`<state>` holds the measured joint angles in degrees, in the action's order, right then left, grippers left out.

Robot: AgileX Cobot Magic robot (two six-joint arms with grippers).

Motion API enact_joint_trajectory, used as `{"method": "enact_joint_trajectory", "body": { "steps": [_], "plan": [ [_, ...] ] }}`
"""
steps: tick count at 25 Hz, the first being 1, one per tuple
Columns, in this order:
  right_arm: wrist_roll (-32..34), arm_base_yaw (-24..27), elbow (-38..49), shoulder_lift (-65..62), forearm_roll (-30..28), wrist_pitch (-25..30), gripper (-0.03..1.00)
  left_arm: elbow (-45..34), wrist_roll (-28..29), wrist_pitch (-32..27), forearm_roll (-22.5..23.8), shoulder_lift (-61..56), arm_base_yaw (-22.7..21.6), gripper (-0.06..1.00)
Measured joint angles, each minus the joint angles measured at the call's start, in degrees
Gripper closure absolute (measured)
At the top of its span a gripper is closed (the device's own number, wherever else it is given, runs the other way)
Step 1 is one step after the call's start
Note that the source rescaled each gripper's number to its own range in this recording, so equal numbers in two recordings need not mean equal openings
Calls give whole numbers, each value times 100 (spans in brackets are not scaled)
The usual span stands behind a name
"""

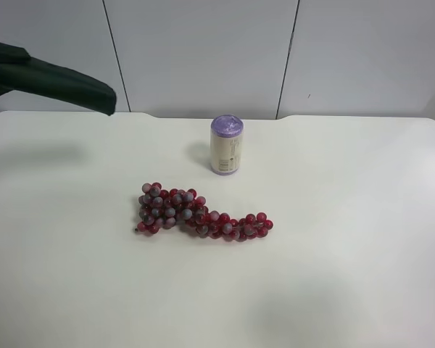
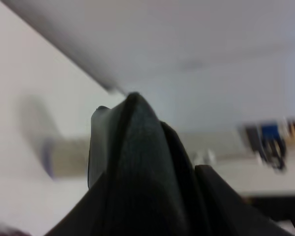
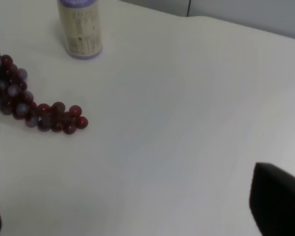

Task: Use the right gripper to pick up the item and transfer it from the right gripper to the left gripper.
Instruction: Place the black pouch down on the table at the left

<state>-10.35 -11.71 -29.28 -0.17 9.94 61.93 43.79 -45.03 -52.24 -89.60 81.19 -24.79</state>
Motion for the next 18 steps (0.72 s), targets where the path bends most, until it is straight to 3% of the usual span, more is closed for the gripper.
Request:
{"method": "enact_joint_trajectory", "body": {
  "steps": [6,18],
  "plan": [
    [0,0,0,0,0,0,-3,0,-463,44,4,661,-618,94],
    [0,0,0,0,0,0,-3,6,-1341,221,4,2171,-651,94]
  ]
}}
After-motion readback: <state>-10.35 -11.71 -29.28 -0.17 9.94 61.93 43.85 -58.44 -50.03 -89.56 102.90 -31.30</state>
